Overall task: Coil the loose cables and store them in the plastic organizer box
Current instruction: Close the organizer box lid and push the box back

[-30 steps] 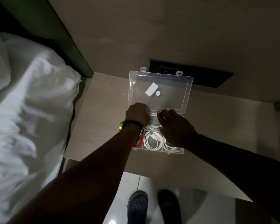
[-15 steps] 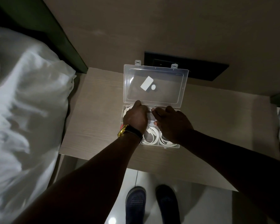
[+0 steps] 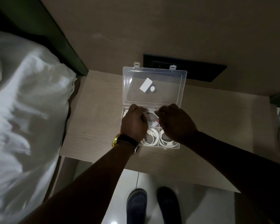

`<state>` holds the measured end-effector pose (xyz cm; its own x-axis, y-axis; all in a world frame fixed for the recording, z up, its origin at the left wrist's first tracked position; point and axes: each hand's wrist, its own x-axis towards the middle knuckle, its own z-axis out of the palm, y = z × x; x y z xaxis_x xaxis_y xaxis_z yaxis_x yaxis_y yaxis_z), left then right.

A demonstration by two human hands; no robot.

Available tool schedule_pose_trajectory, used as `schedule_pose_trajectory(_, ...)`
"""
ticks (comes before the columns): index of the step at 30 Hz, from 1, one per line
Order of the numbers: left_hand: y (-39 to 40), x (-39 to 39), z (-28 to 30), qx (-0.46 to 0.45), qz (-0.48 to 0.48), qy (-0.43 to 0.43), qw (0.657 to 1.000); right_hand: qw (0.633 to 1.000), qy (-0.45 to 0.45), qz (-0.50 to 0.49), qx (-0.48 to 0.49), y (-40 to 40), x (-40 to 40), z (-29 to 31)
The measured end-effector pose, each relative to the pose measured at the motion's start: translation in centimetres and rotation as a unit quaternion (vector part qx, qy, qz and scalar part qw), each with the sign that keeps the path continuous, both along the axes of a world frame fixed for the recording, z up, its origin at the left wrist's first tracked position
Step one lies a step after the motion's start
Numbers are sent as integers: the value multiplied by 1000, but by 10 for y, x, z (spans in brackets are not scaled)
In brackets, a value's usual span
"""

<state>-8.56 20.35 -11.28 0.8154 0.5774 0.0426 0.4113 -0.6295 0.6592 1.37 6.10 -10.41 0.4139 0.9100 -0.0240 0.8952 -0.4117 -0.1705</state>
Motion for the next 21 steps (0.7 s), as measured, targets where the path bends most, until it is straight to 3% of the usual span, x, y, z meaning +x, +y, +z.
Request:
schedule_pose_trajectory(3, 30, 13, 11, -12, 100, -54, 993, 963, 98, -167, 186, 3, 27, 11)
schedule_pose_trajectory(4, 44, 20, 14, -32, 129, -60, 989, 928, 138, -254, 237, 7, 42, 16)
schedule_pose_trajectory(6, 70, 37, 24, -138, 188, -64, 970, 818, 281, -389, 318, 16, 72, 28)
schedule_pose_trajectory(8, 84, 49, 36, -277, 217, -73, 933, 702, 430, -432, 369, 21, 85, 41)
schedule_pose_trajectory(9, 86, 50, 42, -328, 205, -87, 918, 676, 468, -428, 374, 20, 84, 46)
schedule_pose_trajectory(11, 86, 39, 54, -370, 169, -110, 907, 662, 504, -402, 382, 8, 71, 54)
schedule_pose_trajectory(13, 85, 13, 56, -396, 147, -113, 899, 667, 510, -379, 389, -11, 52, 58)
schedule_pose_trajectory(15, 83, -13, 47, -396, 113, -112, 904, 697, 499, -350, 378, -29, 34, 58)
schedule_pose_trajectory(18, 76, -46, 25, -352, 46, -66, 933, 804, 436, -276, 296, -51, 2, 41)
schedule_pose_trajectory(21, 67, -75, 3, -186, -92, 11, 978, 910, 324, -194, 172, -72, -31, 11)
